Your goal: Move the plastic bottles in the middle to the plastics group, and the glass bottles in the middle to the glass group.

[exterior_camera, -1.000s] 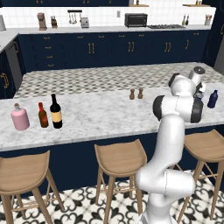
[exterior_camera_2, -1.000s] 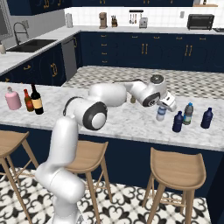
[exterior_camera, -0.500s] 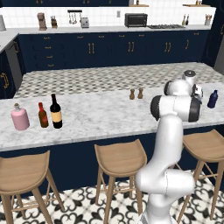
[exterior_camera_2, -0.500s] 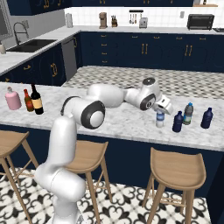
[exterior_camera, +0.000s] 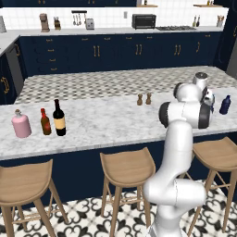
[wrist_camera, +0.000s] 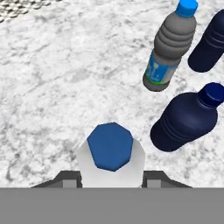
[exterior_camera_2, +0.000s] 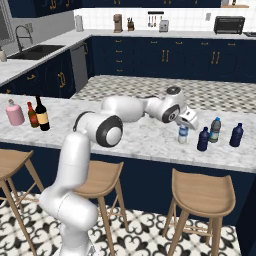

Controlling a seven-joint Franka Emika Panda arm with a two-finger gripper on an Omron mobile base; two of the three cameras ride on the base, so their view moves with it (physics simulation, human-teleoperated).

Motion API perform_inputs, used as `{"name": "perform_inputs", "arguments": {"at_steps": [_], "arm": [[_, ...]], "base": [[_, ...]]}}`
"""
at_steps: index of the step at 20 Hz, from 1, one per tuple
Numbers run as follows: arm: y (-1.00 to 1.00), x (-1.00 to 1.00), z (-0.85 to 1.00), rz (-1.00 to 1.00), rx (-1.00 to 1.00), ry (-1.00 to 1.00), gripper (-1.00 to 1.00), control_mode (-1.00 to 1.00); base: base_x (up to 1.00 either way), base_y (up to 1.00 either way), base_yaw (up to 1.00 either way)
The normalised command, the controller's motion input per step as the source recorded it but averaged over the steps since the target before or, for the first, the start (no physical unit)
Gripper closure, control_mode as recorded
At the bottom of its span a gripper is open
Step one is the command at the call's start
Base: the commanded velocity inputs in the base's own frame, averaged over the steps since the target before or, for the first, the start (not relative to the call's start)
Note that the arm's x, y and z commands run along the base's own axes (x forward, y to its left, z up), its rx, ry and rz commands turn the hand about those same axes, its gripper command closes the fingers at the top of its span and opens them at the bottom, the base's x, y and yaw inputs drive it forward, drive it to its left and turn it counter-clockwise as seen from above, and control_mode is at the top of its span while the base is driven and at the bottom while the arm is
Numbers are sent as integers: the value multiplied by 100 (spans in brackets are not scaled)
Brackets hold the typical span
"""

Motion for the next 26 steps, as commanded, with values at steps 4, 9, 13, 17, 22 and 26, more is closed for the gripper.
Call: {"name": "perform_inputs", "arguments": {"at_steps": [4, 9, 13, 17, 22, 26], "arm": [[-19, -13, -1, 0, 9, -25, 100, -100], [0, -7, 0, 0, 0, -4, 100, -100], [12, -14, 0, 0, 0, 0, 100, -100], [30, 0, 0, 0, -2, 0, 100, -100], [30, 0, 0, 0, -6, 3, 100, -100], [-2, 0, -1, 0, 0, 1, 100, -100]], "base": [[0, 0, 0], [0, 0, 0], [0, 0, 0], [0, 0, 0], [0, 0, 0], [0, 0, 0]]}}
